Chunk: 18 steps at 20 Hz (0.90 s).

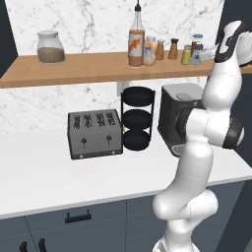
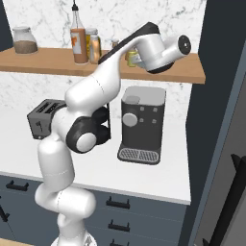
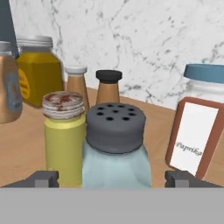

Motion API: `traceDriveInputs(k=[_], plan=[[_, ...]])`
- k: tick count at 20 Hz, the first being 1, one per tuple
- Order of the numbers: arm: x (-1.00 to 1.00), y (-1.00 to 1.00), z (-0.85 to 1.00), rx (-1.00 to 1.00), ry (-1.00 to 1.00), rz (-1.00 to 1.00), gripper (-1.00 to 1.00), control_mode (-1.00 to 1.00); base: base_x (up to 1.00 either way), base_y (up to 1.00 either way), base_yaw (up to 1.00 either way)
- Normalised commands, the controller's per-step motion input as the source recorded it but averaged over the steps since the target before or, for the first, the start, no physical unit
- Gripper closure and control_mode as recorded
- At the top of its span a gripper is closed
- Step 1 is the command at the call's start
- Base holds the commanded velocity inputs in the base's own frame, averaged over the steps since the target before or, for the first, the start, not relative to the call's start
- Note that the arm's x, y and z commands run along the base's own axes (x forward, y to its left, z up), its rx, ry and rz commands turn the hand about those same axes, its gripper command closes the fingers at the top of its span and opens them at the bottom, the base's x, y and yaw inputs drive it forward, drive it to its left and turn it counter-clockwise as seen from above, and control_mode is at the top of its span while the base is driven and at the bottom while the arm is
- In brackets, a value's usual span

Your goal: Put the shaker and condiment bottle from the counter next to their counterparts in the cabinet.

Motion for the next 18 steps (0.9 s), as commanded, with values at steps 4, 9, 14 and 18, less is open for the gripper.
traceDriveInputs(k=[4, 9, 14, 18], plan=[[-0.58, -0.02, 0.09, 0.01, 0.00, 0.00, -1.00, -1.00, 0.00, 0.00, 0.00], [-0.71, 0.00, 0.15, 0.01, 0.00, -0.01, -1.00, -1.00, 0.00, 0.00, 0.00], [-0.79, 0.00, 0.26, 0.01, 0.00, -0.03, -1.00, -1.00, 0.00, 0.00, 0.00], [-0.73, 0.17, 0.20, 0.00, 0.00, -0.08, -1.00, -1.00, 0.00, 0.00, 0.00]])
